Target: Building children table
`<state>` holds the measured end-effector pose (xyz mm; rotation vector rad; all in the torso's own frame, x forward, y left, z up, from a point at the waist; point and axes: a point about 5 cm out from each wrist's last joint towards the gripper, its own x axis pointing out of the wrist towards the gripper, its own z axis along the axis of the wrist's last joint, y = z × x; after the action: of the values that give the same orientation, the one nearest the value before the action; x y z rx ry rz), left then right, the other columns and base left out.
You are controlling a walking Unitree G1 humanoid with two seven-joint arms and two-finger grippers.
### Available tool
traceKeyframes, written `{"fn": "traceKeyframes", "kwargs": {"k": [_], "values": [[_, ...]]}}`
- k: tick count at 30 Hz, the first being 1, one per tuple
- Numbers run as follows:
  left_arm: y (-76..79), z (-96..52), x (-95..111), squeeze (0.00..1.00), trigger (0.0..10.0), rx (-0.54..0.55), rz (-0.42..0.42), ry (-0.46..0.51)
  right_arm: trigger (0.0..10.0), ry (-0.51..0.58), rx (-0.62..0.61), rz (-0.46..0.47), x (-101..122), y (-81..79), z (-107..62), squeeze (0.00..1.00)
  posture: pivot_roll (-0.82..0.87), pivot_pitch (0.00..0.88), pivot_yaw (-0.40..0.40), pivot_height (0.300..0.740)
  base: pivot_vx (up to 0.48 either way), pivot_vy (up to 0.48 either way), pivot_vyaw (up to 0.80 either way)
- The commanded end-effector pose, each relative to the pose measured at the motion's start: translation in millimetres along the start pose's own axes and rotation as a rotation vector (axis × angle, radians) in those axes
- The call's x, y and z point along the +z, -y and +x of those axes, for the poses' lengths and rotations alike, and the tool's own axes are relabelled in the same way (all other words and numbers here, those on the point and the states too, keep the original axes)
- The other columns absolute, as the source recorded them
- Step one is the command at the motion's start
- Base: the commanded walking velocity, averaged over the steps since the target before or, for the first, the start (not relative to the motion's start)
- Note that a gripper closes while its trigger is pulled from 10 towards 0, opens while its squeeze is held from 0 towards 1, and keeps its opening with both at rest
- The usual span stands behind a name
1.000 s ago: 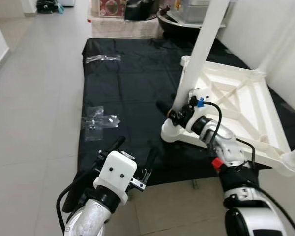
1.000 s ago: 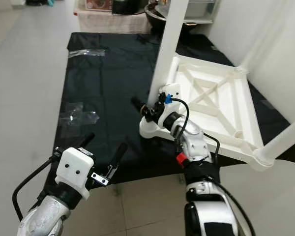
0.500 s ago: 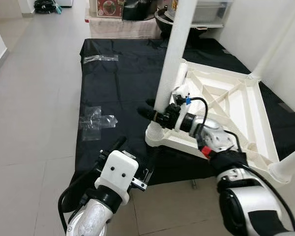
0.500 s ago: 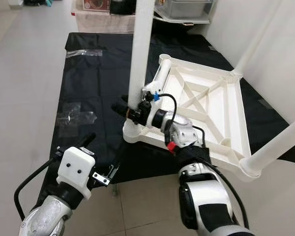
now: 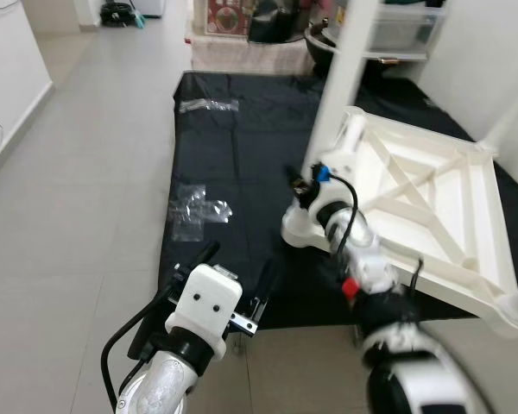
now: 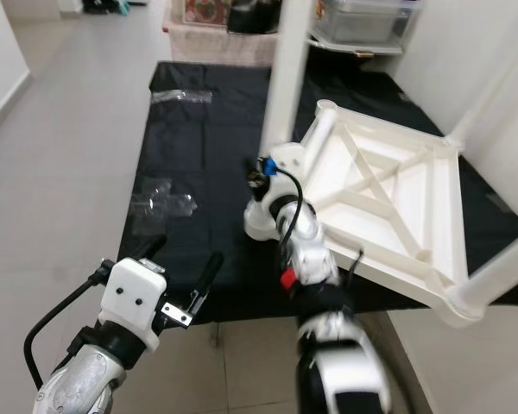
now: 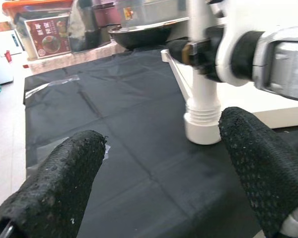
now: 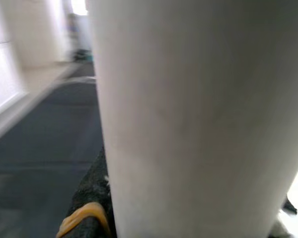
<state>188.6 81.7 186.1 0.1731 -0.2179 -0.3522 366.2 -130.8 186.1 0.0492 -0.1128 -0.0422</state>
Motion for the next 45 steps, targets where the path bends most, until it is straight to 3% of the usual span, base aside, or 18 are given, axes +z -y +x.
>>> {"fn": "traceKeyframes", "kwargs": {"k": [1,4,5,6,8,9,10,12,13,19,22,24,27,32,37,38,42,45], "values": [[0.4,-0.4,1,0.0,10.0,0.002,0.003,-0.001,0.0,-0.014,-0.117,-0.019,2,14.8,-4.1,0.0,0.1,0.095,-0.108,0.74,0.0,0.0,0.0],[0.7,0.1,2,0.0,10.0,0.001,0.003,-0.001,0.0,-0.037,-0.147,0.028,2,1.4,-12.6,0.0,0.1,0.096,-0.108,0.74,0.0,0.0,0.0],[0.9,0.1,2,0.0,10.0,0.001,0.003,-0.001,7.8,-0.008,-0.103,0.055,4,-10.1,-12.9,0.0,0.1,0.096,-0.108,0.74,0.0,0.0,0.0],[1.1,0.0,1,0.0,10.0,0.0,0.002,-0.003,10.0,0.024,-0.033,0.098,7,-20.7,-11.6,0.0,0.1,0.098,-0.108,0.74,0.0,0.0,0.0],[1.1,-0.1,1,0.0,10.0,-0.001,0.002,-0.004,10.0,0.068,0.023,0.107,11,-26.6,-10.7,0.0,0.1,0.098,-0.108,0.74,0.0,0.0,0.0],[1.1,-0.2,1,0.0,10.0,0.0,0.002,-0.005,10.0,0.096,0.059,0.1,15,-30.7,-11.0,0.56,0.1,0.098,-0.108,0.74,0.0,0.0,0.0],[1.0,-0.1,1,0.0,10.0,-0.001,0.002,-0.005,10.0,0.122,0.091,0.088,18,-31.1,-9.2,1.0,0.1,0.1,-0.108,0.74,0.0,0.0,0.0],[0.8,-0.1,1,0.0,10.0,0.0,0.003,-0.006,10.0,0.14,0.126,0.043,20,-28.7,-5.0,1.0,0.1,0.101,-0.112,0.74,0.0,0.0,0.0],[0.7,0.0,1,0.0,10.0,0.001,0.005,-0.006,10.0,0.141,0.13,0.027,23,-23.6,-1.5,0.0,0.1,0.101,-0.107,0.74,0.0,0.0,0.0],[0.2,-0.1,0,0.0,10.0,0.004,0.006,-0.008,10.0,0.128,0.416,0.107,37,-19.6,9.3,0.0,0.09,0.104,-0.111,0.74,0.0,0.0,0.0],[0.1,0.3,0,0.0,10.0,0.005,0.003,-0.008,10.0,0.076,0.652,0.143,37,-17.0,9.2,0.0,0.09,0.105,-0.109,0.74,0.0,0.0,0.0],[0.0,0.9,0,0.0,10.0,0.004,0.005,-0.008,10.0,0.017,0.897,0.14,34,-12.9,4.5,0.0,0.1,0.104,-0.11,0.74,0.0,0.0,0.0],[-0.3,1.1,0,0.0,10.0,0.005,0.007,-0.007,10.0,-0.037,1.067,0.146,29,-12.0,0.7,0.0,0.1,0.104,-0.11,0.74,0.0,0.0,0.0],[-0.7,1.2,0,0.0,10.0,0.007,0.01,-0.007,10.0,-0.081,1.16,0.097,23,-19.4,3.3,0.0,0.11,0.105,-0.116,0.74,0.0,0.0,0.0],[-1.1,1.0,0,0.0,10.0,0.011,0.011,-0.008,10.0,-0.076,1.134,0.065,23,-31.8,11.4,0.0,0.11,0.105,-0.117,0.74,0.0,0.0,0.0],[-0.9,0.6,-1,0.0,10.0,0.013,0.011,-0.01,0.0,-0.034,1.035,0.061,25,-34.3,18.4,0.0,0.11,0.093,-0.119,0.74,0.0,0.0,0.0],[-0.7,1.1,-1,0.0,10.0,0.014,0.011,-0.009,0.0,0.014,0.872,0.055,28,-25.6,24.9,0.0,0.11,0.084,-0.115,0.74,0.0,0.0,0.0],[-0.7,1.3,-2,0.0,10.0,0.014,0.011,-0.009,0.0,0.019,0.847,0.059,28,-23.1,25.9,0.0,0.11,0.084,-0.115,0.74,0.0,0.0,0.0]]}}
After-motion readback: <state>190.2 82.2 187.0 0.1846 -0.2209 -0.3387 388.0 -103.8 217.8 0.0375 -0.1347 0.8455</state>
